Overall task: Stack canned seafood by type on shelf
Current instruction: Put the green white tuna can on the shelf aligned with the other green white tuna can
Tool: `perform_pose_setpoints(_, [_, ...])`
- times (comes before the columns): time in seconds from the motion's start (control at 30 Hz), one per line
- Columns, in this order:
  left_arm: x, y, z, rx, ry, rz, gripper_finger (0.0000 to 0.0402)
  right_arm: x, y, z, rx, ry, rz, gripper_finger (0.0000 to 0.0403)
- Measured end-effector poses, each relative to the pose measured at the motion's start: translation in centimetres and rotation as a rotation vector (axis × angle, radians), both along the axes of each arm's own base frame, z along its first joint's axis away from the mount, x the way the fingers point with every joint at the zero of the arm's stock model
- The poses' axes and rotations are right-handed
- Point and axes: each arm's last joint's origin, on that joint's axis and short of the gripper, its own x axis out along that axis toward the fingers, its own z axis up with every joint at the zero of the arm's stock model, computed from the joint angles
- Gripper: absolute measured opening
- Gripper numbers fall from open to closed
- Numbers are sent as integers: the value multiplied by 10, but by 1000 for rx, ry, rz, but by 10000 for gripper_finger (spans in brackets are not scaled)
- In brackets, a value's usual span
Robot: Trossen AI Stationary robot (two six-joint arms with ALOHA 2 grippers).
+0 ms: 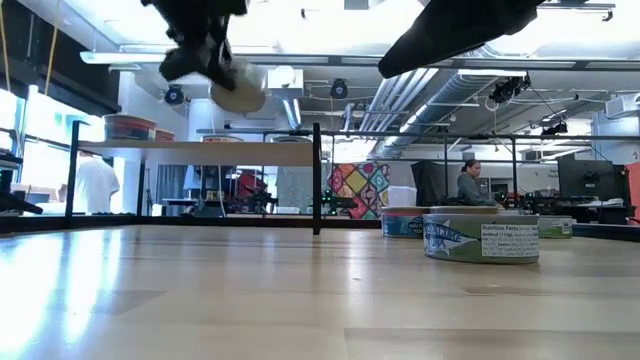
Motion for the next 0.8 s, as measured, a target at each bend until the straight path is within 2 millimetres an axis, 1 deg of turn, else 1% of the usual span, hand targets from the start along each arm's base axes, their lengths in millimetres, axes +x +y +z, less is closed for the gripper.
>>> perform_pose_setpoints(0.07, [-3, 17, -4, -26, 67, 51, 121, 0, 0, 0, -1, 2, 0, 83])
perform_pose_setpoints(0.17, [-8, 39, -7, -59, 108, 145, 121, 0, 0, 0, -1, 4, -2, 83])
perform_pose_setpoints(0.23, [-13, 51, -9, -66, 134, 201, 121, 0, 0, 0, -1, 4, -2, 83])
perform_pose_setpoints(0.33, [-16, 63, -10, -101, 152, 240, 121, 0, 0, 0, -3, 5, -1, 83])
perform_pose_setpoints(0.47, [-20, 75, -11, -143, 171, 280, 124, 0, 0, 0, -4, 5, -1, 83])
perform_pose_setpoints(0.57, [-22, 81, -11, -147, 166, 305, 149, 0, 0, 0, -3, 5, -1, 83])
perform_pose_setpoints(0.67, [-23, 84, -11, -165, 171, 314, 168, 0, 0, -1, -4, 5, -1, 83])
perform_pose_setpoints(0.8, [-23, 85, -12, -198, 170, 308, 179, 0, 0, -1, -4, 5, -1, 83])
